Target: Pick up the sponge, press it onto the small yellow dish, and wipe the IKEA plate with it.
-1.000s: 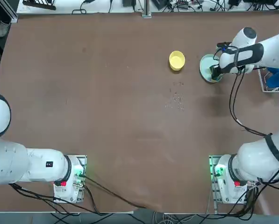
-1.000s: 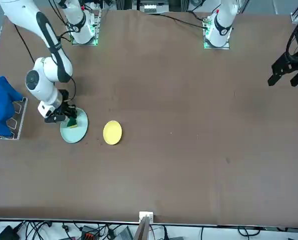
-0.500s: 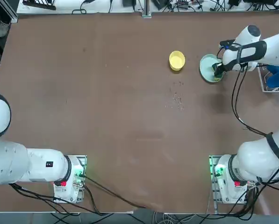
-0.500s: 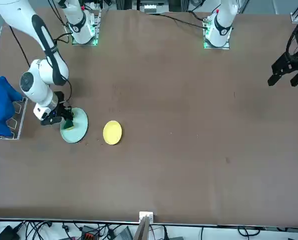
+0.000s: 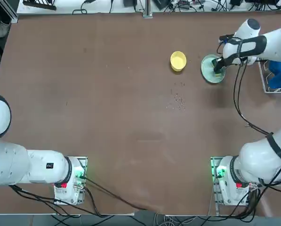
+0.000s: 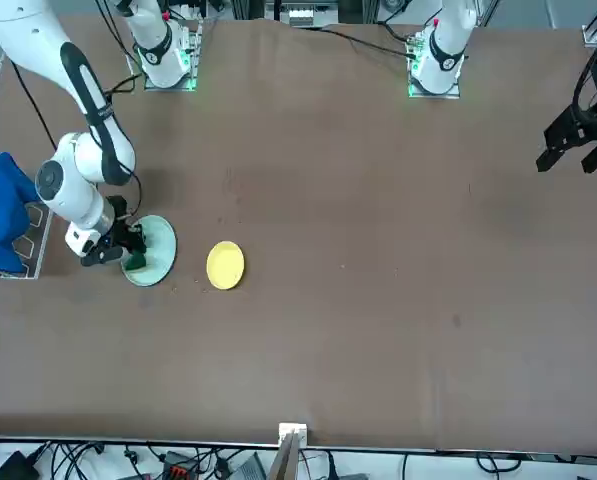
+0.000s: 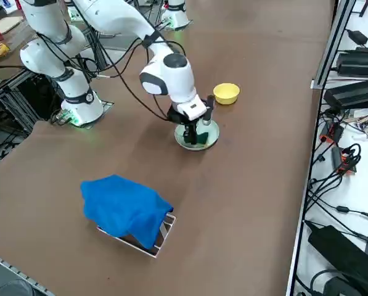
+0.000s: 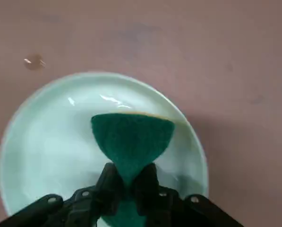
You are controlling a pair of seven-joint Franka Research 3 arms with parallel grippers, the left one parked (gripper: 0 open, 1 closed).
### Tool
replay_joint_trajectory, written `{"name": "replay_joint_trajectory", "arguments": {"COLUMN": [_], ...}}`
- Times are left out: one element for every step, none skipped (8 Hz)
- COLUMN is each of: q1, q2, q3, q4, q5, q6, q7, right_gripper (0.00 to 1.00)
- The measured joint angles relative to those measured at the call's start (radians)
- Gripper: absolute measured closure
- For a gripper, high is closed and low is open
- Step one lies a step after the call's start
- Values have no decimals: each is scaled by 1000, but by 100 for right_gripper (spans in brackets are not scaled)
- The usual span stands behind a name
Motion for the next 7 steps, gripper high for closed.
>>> {"name": "replay_joint_trajectory", "arguments": {"q1": [1, 5, 15, 24, 27, 28, 29], "q2": [16, 27, 32, 30, 23, 0, -39], "q3": [25, 46, 58, 65, 72, 77, 87], "q4": [24, 42, 59, 76, 96, 112, 120], "q5": [0, 0, 0, 0, 0, 0, 1], "q6": [-9, -23, -49, -85, -124, -169, -220], "q7": [20, 49, 82, 109, 128, 147, 171], "right_gripper": [81, 81, 81, 81, 81, 81, 81]}}
